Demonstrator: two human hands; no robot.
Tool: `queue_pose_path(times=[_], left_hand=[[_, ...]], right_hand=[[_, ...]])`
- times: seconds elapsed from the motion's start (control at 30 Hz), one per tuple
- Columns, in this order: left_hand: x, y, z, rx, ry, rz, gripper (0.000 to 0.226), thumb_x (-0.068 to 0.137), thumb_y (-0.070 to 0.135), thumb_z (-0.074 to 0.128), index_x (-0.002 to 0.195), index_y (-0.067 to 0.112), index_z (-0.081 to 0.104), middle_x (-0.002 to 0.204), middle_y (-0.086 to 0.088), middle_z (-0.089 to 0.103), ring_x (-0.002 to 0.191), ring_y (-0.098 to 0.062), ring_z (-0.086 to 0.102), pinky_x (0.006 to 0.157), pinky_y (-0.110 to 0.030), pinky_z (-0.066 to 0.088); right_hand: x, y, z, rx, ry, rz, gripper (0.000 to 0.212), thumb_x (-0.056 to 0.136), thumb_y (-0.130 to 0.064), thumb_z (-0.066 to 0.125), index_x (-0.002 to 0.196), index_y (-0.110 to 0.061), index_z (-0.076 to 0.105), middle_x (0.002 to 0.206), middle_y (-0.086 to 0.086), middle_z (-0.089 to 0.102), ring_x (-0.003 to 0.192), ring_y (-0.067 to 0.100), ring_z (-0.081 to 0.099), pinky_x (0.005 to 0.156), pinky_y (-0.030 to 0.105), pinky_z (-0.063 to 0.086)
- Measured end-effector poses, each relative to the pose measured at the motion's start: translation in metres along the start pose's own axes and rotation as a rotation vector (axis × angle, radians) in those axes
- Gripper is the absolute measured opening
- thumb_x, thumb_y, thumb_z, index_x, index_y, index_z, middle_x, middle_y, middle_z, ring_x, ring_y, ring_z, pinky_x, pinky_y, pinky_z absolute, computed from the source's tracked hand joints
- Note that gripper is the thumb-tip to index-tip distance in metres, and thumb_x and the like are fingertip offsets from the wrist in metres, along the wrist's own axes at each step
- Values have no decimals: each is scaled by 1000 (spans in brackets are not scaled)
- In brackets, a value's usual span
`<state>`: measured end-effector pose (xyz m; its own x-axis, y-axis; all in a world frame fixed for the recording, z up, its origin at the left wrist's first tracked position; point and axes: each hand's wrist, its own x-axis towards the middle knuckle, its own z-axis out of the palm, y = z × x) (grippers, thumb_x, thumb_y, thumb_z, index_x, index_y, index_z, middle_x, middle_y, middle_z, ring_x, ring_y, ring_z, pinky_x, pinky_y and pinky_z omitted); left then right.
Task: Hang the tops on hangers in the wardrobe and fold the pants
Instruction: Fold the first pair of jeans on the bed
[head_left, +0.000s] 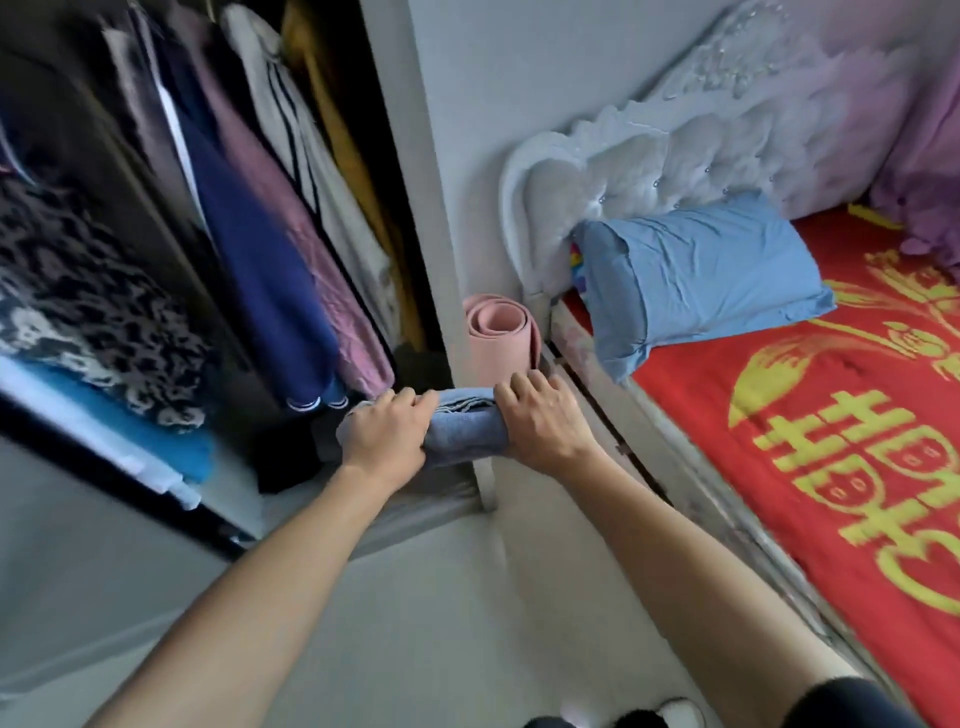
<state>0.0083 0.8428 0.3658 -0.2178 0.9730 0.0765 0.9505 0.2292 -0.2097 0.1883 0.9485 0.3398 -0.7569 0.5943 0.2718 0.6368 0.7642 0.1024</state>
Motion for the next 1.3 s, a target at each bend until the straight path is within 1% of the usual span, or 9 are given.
queue_pose_path(times=[0.07,0.17,0.37,0.6,0.77,0.97,1.03,1.17,1.3], left_hand=[[-47,-53,10,-13,-53,-50,54,73,22,67,123,27,47,108,4,59,104,-20,56,64,-33,44],[-112,-121,30,-33,-114,-146,49,72,20,66,117,28,47,105,5,58,102,-20,56,60,-31,37],[-171,-222,57,-69,-122,-237,43,71,19,65,111,27,48,101,4,59,101,-21,57,59,-32,37],[-146,-294,110,-89,-176,-265,44,72,16,66,113,25,51,102,1,60,102,-24,58,65,-35,45],[-87,-354,162,-34,-257,-319,46,72,18,69,112,27,47,105,3,59,103,-22,57,60,-32,35],[-43,-406,213,10,-371,-342,53,71,25,74,115,30,46,109,5,59,106,-19,56,63,-32,32],[-39,-421,228,11,-397,-335,58,70,28,75,120,31,46,112,4,59,109,-18,56,65,-32,36],[-20,-448,264,-21,-386,-294,52,73,21,69,120,31,46,113,5,60,111,-19,56,73,-33,45],[4,-461,333,-59,-356,-189,41,75,12,64,108,29,48,106,3,63,105,-22,60,68,-33,44]], right_hand=[[5,-69,-4,35,-4,-38,52,62,-52,83,89,-14,60,82,5,61,72,28,58,61,38,45],[12,-164,-5,26,-25,-116,53,58,-55,84,85,-17,58,79,3,59,71,27,58,61,37,44],[47,-276,-6,31,-76,-173,60,56,-64,81,85,-17,56,80,3,59,72,27,57,61,37,43],[115,-327,44,60,-108,-196,58,57,-63,81,84,-18,55,80,1,58,71,24,55,61,36,42],[195,-353,113,118,-159,-205,59,57,-62,82,86,-18,55,80,2,59,72,25,57,62,35,41],[258,-383,173,183,-239,-186,63,49,-60,86,85,-18,56,81,1,61,74,23,59,64,33,44],[266,-395,187,191,-260,-190,65,48,-63,86,85,-18,57,81,1,61,75,23,60,65,33,45],[289,-412,218,187,-308,-168,60,65,-61,79,98,-18,55,96,5,64,89,26,61,79,37,44],[293,-426,279,207,-357,-30,53,76,-53,71,110,-18,50,110,5,59,102,27,55,83,39,38]])
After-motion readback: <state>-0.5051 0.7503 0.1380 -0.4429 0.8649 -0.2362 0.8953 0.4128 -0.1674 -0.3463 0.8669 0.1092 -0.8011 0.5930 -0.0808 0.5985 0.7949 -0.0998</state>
